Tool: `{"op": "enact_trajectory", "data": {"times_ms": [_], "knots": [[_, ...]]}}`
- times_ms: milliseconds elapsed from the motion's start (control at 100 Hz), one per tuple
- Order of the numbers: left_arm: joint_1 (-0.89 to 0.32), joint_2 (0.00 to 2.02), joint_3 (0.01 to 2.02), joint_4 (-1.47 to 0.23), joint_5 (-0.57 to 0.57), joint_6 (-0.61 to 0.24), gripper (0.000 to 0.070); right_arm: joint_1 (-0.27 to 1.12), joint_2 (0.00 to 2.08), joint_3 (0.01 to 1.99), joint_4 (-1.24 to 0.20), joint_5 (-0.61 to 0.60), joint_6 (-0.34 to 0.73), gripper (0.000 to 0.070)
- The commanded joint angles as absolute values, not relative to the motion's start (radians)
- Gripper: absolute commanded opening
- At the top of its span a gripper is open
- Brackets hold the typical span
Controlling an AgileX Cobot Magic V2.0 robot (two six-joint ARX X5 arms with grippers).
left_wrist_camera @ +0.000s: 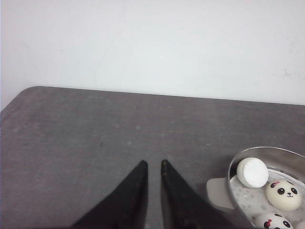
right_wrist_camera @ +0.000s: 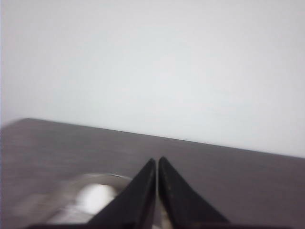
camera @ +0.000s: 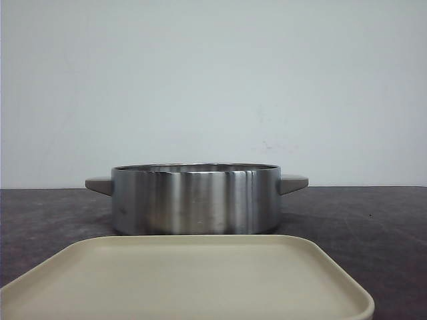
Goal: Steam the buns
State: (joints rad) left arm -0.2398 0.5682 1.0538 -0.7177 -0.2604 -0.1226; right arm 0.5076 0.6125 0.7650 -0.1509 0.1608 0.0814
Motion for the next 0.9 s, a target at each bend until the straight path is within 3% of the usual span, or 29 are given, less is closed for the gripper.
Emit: {"op": "enact_trajectory", "data": {"times_ms": [0, 190, 460, 520, 680, 890], "knots": [[-0.241, 0.574, 1.065, -0.711, -0.262, -0.125, 0.0000, 0.436, 0.567, 0.683, -0.122, 0.154, 0.062, 0.0001], [-0.241, 0.574, 1.065, -0.711, -0.262, -0.125, 0.0000, 0.249, 0.381, 0.378, 0.062, 0.155, 0.080, 0.0001], [-0.241, 0.574, 1.065, -0.712, -0.262, -0.125, 0.0000, 0.136, 0.115, 0.056, 0.072, 0.155, 0.101, 0.0001], [-0.241, 0.574, 1.065, -0.711, -0.262, -0.125, 0.0000, 0.128, 0.070, 0.014, 0.064, 0.155, 0.102, 0.0001], [-0.241, 0.574, 1.065, -0.711, -0.262, -0.125, 0.0000, 0.118, 0.003, 0.012, -0.177, 0.157, 0.101, 0.0001], [-0.241, 0.574, 1.066, -0.711, -0.262, -0.125, 0.0000, 0.108, 0.004, 0.012, -0.171, 0.188, 0.090, 0.0001]]}}
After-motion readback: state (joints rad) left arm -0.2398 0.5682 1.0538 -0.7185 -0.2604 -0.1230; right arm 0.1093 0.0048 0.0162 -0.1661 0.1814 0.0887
